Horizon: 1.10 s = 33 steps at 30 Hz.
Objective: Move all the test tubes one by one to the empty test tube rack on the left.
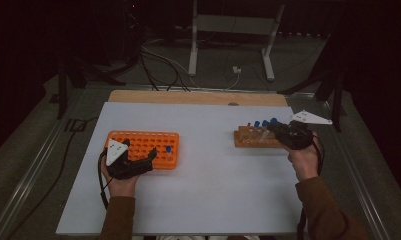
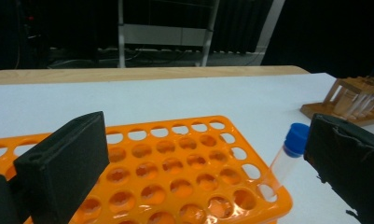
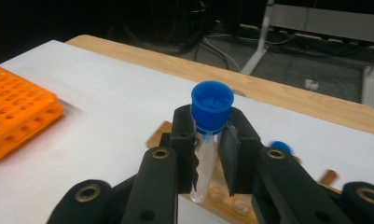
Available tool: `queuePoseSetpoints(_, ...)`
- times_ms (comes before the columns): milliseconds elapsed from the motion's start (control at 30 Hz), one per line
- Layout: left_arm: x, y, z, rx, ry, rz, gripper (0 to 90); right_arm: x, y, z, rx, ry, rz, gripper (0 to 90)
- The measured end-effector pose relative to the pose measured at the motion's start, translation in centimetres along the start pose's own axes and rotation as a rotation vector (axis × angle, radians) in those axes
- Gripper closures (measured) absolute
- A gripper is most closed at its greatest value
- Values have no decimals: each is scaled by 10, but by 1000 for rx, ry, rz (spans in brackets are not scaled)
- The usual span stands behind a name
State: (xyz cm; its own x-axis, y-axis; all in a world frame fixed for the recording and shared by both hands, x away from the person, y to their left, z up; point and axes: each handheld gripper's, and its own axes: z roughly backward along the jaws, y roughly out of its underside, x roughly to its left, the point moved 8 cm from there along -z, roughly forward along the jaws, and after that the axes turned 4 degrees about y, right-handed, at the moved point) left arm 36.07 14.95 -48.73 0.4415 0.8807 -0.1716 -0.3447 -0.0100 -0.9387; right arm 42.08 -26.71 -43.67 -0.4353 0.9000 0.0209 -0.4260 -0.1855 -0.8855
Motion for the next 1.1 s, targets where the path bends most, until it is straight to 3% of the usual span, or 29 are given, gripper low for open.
queuePoseSetpoints(467, -34, -5, -9, 32, 78, -80, 37, 46, -9, -18, 12, -114, 24, 763)
queuePoseSetpoints(733, -70, -21, -20, 42, 124, -161, 59, 67, -14, -26, 32, -156, 54, 763)
queuePoseSetpoints(1100, -111, -35, -53, 82, 226, -195, 161, 109, -24, -39, 55, -233, 87, 763)
